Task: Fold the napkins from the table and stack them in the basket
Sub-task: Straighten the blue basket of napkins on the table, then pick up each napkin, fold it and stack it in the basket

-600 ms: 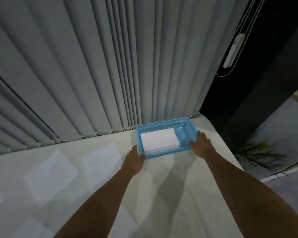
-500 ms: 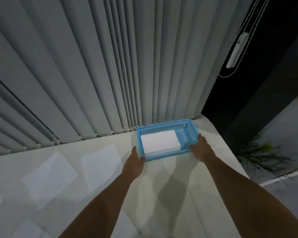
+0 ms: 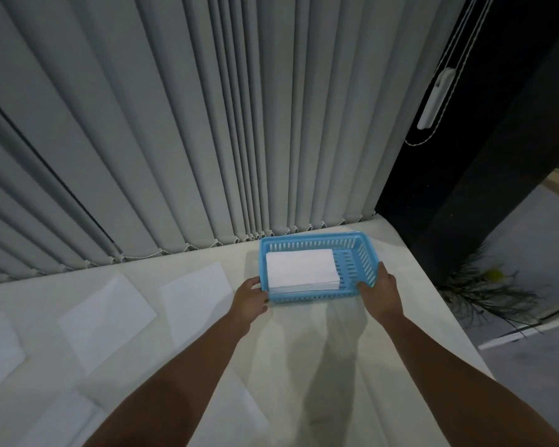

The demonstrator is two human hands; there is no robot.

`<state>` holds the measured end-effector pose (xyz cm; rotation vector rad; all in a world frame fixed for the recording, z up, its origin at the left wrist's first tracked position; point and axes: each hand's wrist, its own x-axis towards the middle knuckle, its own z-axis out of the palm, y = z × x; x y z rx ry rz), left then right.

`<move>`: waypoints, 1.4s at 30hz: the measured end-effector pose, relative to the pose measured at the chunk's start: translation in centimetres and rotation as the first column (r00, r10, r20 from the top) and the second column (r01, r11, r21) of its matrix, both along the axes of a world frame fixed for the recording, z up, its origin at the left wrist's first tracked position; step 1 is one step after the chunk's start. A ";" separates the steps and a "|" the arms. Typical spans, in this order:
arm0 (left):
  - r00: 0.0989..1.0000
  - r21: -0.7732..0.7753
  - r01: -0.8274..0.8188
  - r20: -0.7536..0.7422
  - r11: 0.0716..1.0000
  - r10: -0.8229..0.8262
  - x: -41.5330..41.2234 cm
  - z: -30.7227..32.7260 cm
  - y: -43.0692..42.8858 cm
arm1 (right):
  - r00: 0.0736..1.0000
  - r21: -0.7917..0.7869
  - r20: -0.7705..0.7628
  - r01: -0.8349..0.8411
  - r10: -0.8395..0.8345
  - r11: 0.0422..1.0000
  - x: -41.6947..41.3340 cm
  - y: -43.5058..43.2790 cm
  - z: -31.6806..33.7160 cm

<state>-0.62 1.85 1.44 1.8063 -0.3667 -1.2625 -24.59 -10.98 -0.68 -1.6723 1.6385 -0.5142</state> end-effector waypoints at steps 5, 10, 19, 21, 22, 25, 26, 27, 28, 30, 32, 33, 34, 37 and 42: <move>0.997 -0.015 0.039 -0.059 0.999 -0.040 -1.4 1.1 5.4 | 0.999 -0.003 0.010 0.031 -0.031 1.000 -2.3 5.8 -0.1; 0.997 -0.022 0.032 -0.072 0.999 -0.034 -2.2 0.6 10.2 | 0.996 -0.008 0.046 0.072 -0.071 0.997 -3.6 11.4 -1.3; 0.997 0.016 0.034 -0.070 0.999 -0.033 -2.4 -1.0 14.4 | 0.989 0.029 0.001 0.145 -0.146 0.989 -3.7 19.0 -2.2; 0.998 0.024 0.035 -0.060 0.999 -0.034 -2.6 -1.3 14.7 | 0.988 0.018 -0.004 0.155 -0.155 0.988 -3.7 19.7 -2.4; 0.998 0.024 0.034 -0.050 0.999 -0.033 -2.6 -1.5 14.9 | 0.988 0.012 0.000 0.153 -0.153 0.988 -3.7 20.0 -2.4; 0.999 0.013 0.039 -0.002 0.999 -0.039 -2.6 -2.1 15.0 | 0.989 0.010 -0.009 0.145 -0.145 0.989 -3.7 20.4 -2.4; 0.999 0.008 0.036 0.011 0.999 -0.036 -2.6 -2.3 15.0 | 0.990 0.009 -0.011 0.139 -0.139 0.990 -3.7 20.4 -2.4; 0.999 0.003 0.030 0.018 1.000 -0.030 -2.7 -2.4 15.0 | 0.991 0.009 -0.017 0.134 -0.133 0.991 -3.8 20.5 -2.4; 1.000 -0.002 0.023 0.020 1.000 -0.023 -2.8 -2.5 15.1 | 0.991 0.010 -0.022 0.129 -0.129 0.992 -3.8 20.5 -2.4; 1.000 -0.010 0.010 0.023 1.000 -0.010 -2.9 -2.6 15.2 | 0.991 0.014 -0.022 0.132 -0.132 0.991 -3.8 20.7 -2.4; 1.000 -0.021 -0.002 0.030 1.000 0.002 -3.0 -2.8 15.4 | 0.989 0.003 -0.046 0.143 -0.142 0.990 -3.7 20.9 -2.5; 0.999 -0.027 -0.007 0.040 1.000 0.008 -3.1 -2.8 15.4 | 0.986 -0.022 -0.088 0.140 -0.142 0.990 -3.6 21.0 -2.7; 0.998 -0.032 -0.010 0.059 0.999 0.012 -3.1 -2.9 15.4 | 0.979 -0.064 -0.154 0.124 -0.133 0.990 -3.5 21.0 -2.8; 0.989 -0.044 -0.025 0.143 0.999 0.031 -3.3 -3.2 15.5 | 0.920 -0.196 -0.381 0.019 -0.094 0.980 -3.1 21.2 -3.2; 0.944 -0.031 -0.056 0.324 0.998 0.063 -3.2 -3.8 16.9 | 0.912 -0.306 -0.406 -0.089 -0.046 0.948 -1.7 21.5 -3.0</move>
